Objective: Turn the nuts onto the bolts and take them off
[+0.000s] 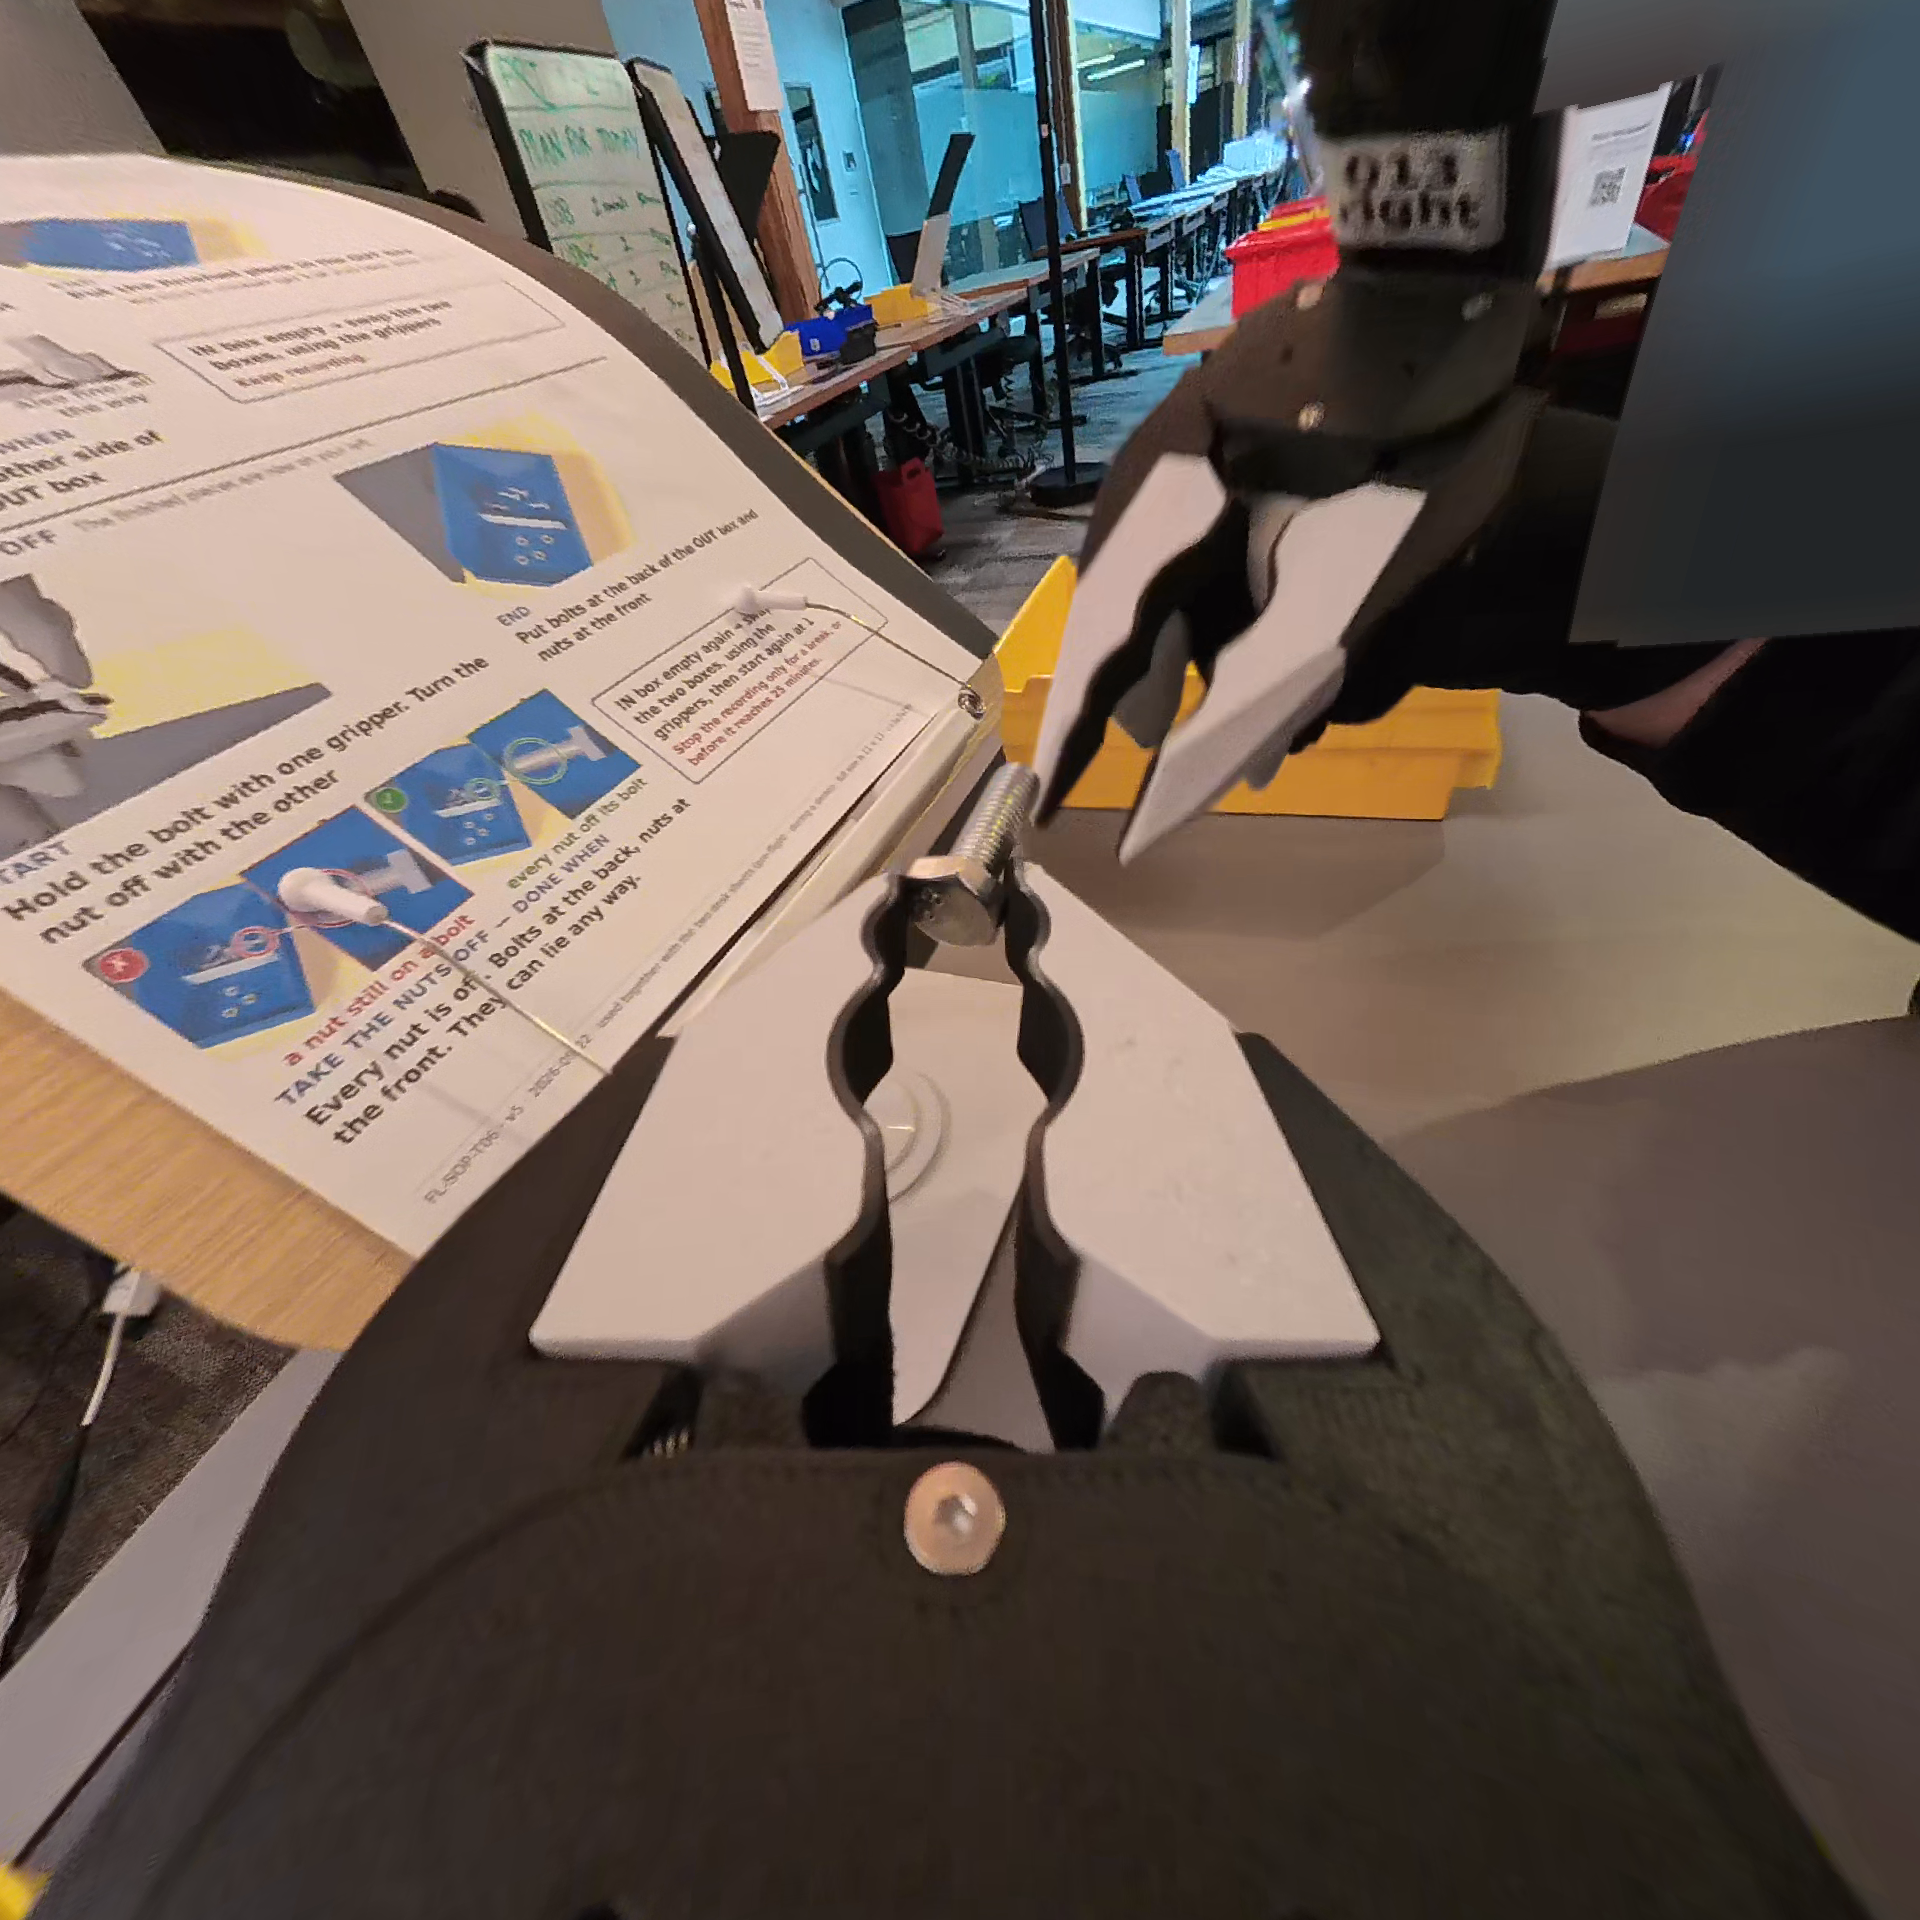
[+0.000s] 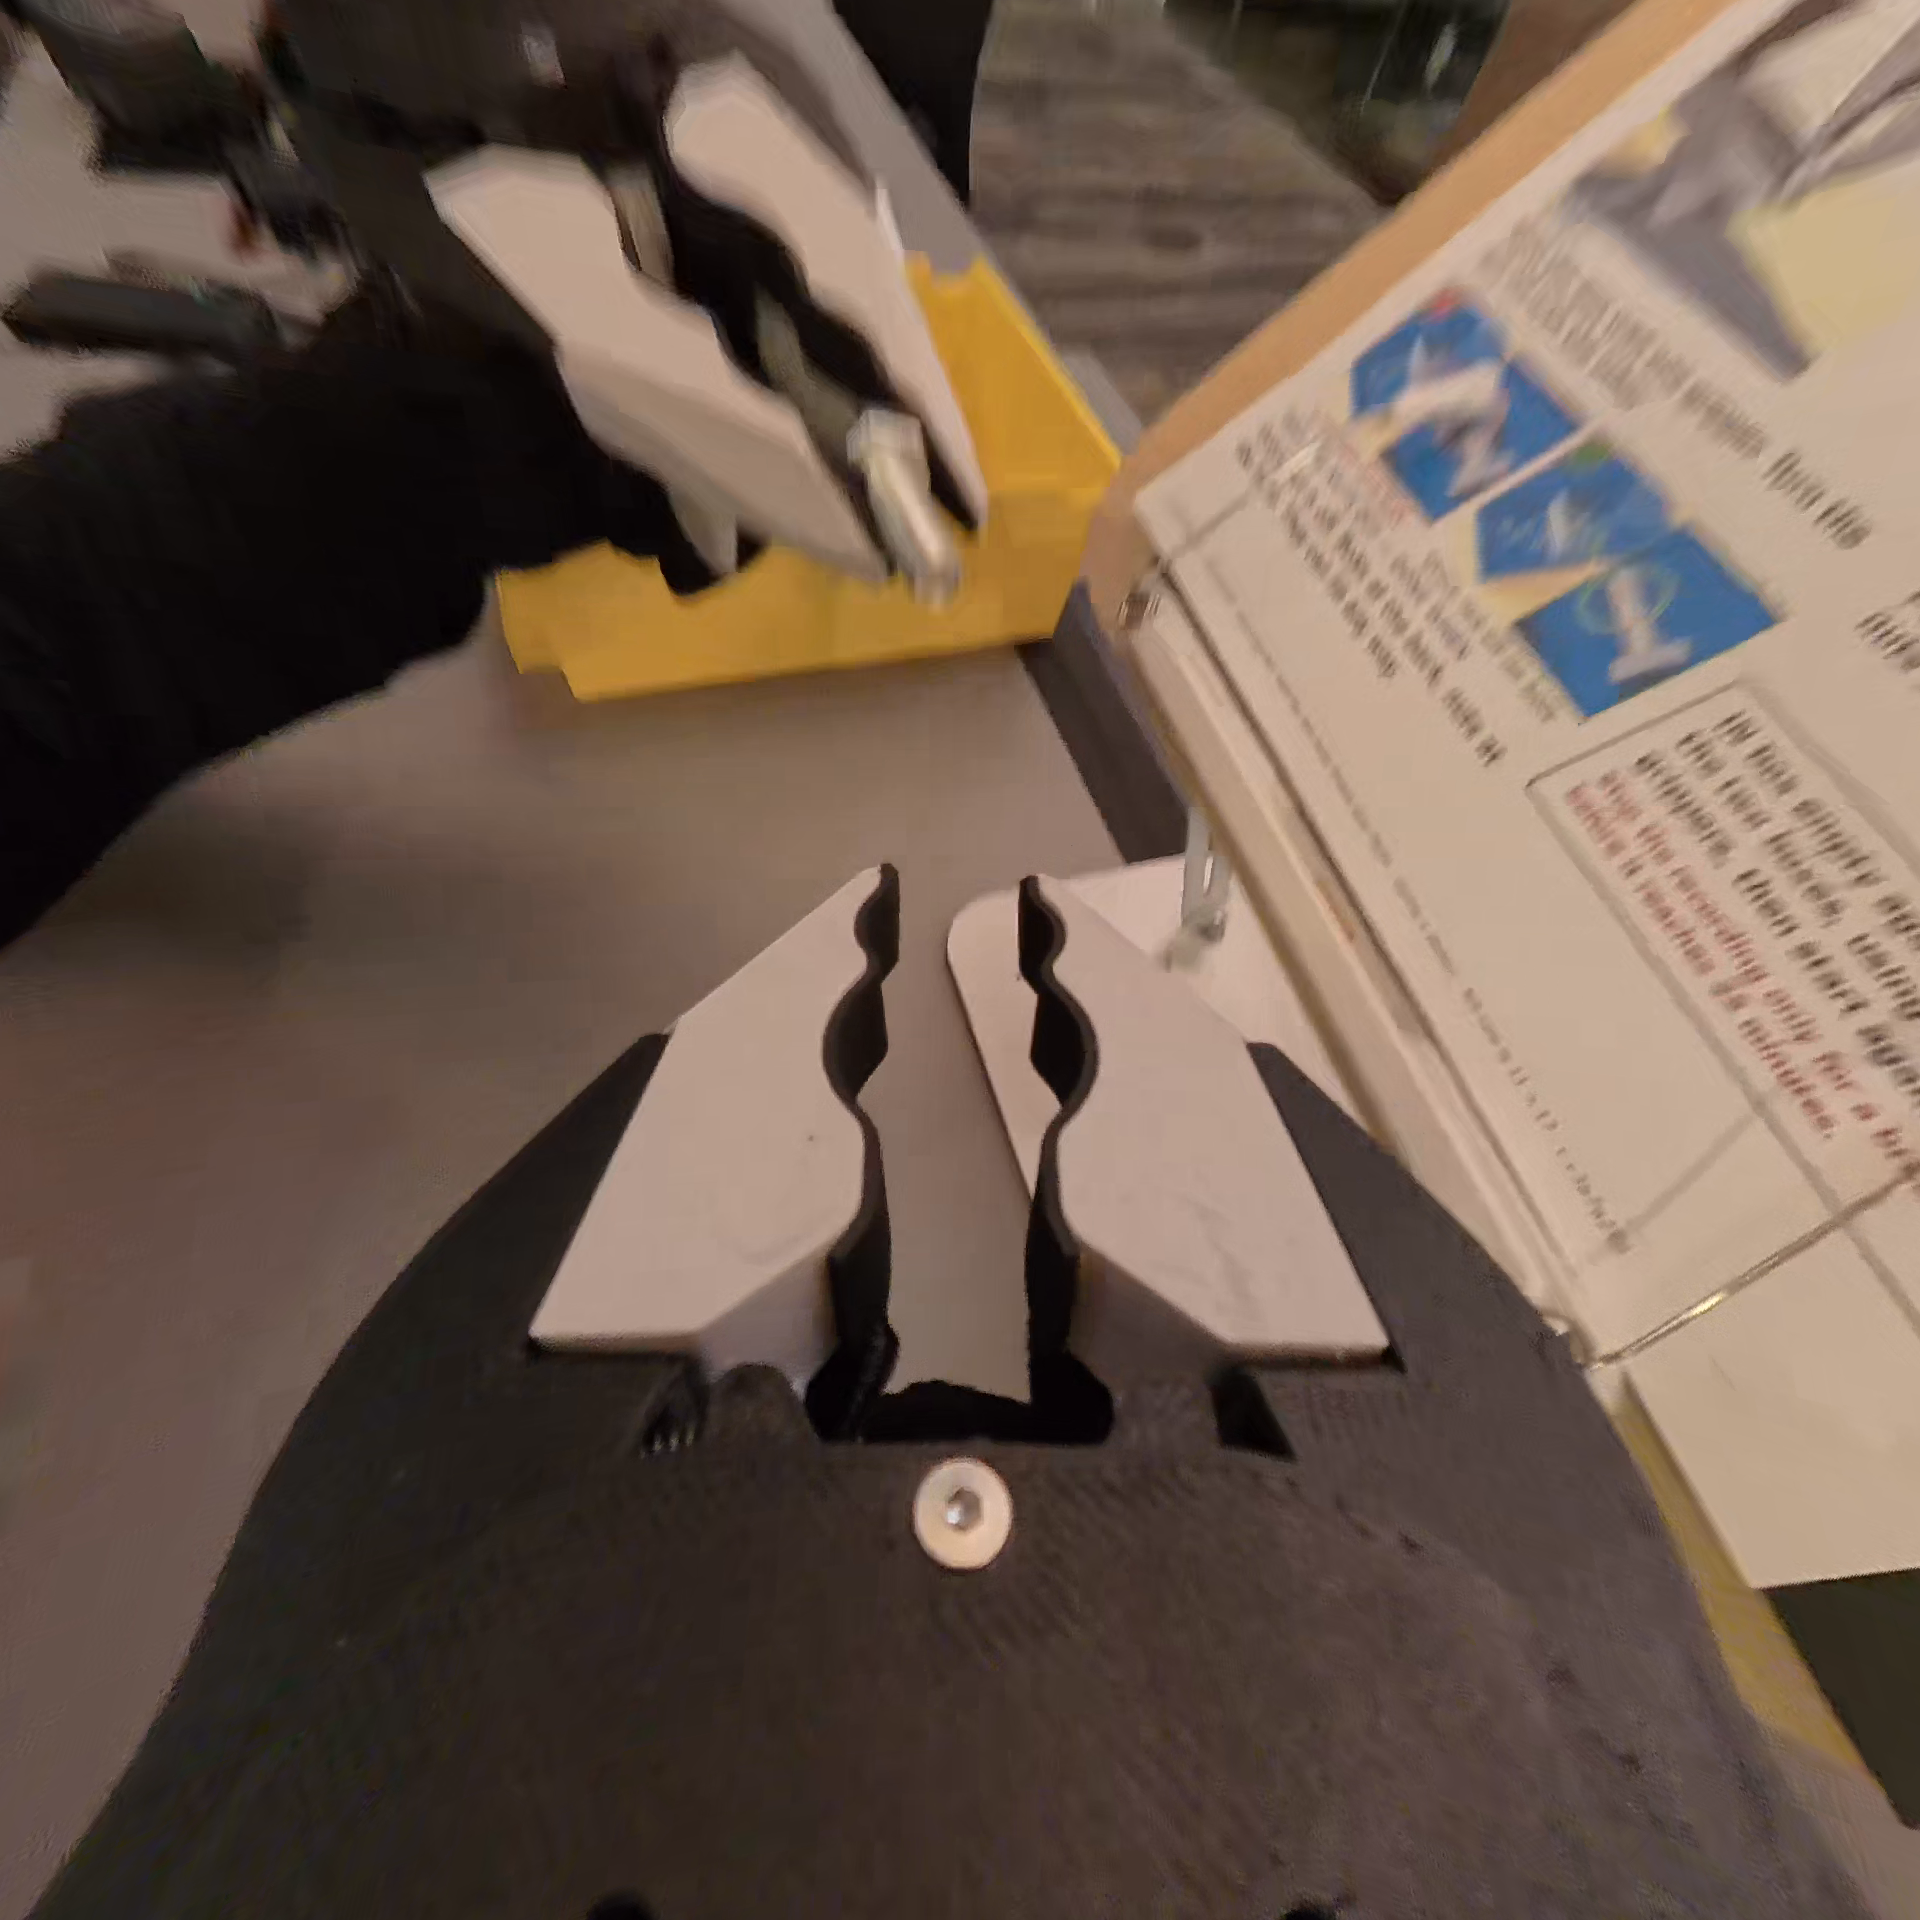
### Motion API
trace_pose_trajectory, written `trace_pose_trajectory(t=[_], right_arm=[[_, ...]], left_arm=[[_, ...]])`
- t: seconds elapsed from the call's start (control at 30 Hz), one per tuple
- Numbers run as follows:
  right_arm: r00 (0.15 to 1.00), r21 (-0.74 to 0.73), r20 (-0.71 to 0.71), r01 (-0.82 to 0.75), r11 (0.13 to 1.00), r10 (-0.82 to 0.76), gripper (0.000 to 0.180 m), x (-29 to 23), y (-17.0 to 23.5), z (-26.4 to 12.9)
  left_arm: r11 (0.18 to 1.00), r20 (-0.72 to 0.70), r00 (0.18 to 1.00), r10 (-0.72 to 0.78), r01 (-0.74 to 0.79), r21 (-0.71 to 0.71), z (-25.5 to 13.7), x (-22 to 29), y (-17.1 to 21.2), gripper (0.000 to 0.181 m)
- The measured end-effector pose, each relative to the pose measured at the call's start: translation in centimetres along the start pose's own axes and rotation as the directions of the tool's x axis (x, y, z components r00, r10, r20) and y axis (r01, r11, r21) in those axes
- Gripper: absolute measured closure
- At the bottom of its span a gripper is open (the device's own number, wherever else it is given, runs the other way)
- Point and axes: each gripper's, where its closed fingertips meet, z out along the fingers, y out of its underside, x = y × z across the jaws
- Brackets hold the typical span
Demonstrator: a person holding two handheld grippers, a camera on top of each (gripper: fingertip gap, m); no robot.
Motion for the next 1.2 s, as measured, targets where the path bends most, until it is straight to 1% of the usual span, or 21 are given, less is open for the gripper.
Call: trace_pose_trajectory(t=[0.03,0.1,0.17,0.23,0.37,0.47,0.6,0.67,0.87,1.07,1.2], right_arm=[[1.0,-0.059,0.006,0.006,0.998,-0.005,0.159,-0.2,1.3,0.5],[0.998,-0.196,0.045,0.051,0.979,-0.043,0.159,-1.2,4.3,1.6],[0.987,-0.339,0.12,0.142,0.93,-0.106,0.157,-2.8,8.0,2.5],[0.972,-0.429,0.178,0.22,0.876,-0.156,0.156,-3.9,11.1,3.3],[0.959,-0.473,0.252,0.239,0.848,-0.13,0.155,-5.6,14.3,5.1],[0.956,-0.522,0.26,0.26,0.813,-0.138,0.155,-5.3,16.2,6.1],[0.949,-0.545,0.292,0.268,0.795,-0.12,0.158,-5.5,17.6,6.9],[0.946,-0.53,0.307,0.261,0.807,-0.104,0.164,-5.9,17.6,7.1],[0.952,-0.515,0.292,0.24,0.823,-0.094,0.165,-5.6,16.9,6.9],[0.97,-0.367,0.214,0.186,0.911,-0.112,0.164,-4.0,10.6,3.7],[0.983,-0.229,0.153,0.138,0.964,-0.105,0.164,-3.1,6.4,1.6]], left_arm=[[1.0,0.001,1.0,-0.003,0.003,0.006,-0.2,-0.1,-0.1,0.164],[1.0,0.004,1.0,-0.008,0.008,0.013,-0.5,-0.3,-0.1,0.164],[1.0,0.011,1.0,-0.007,0.007,0.009,-0.8,-0.6,0.0,0.164],[1.0,0.012,1.0,-0.013,0.012,0.011,-1.0,-0.8,0.1,0.164],[1.0,0.008,1.0,-0.014,0.014,0.01,-1.0,-0.8,0.2,0.164],[1.0,0.005,1.0,-0.012,0.012,0.001,-0.8,-0.7,0.5,0.164],[1.0,-0.005,1.0,-0.024,0.024,0.016,-0.7,-0.6,0.4,0.164],[1.0,-0.004,1.0,-0.026,0.026,0.013,-0.7,-0.7,0.6,0.164],[1.0,-0.016,0.999,-0.028,0.028,0.003,0.0,-0.3,1.0,0.164],[0.998,-0.021,0.998,-0.055,0.054,-0.017,1.0,-0.2,1.7,0.164],[0.995,-0.081,0.992,-0.094,0.097,0.033,1.4,0.6,1.3,0.164]])
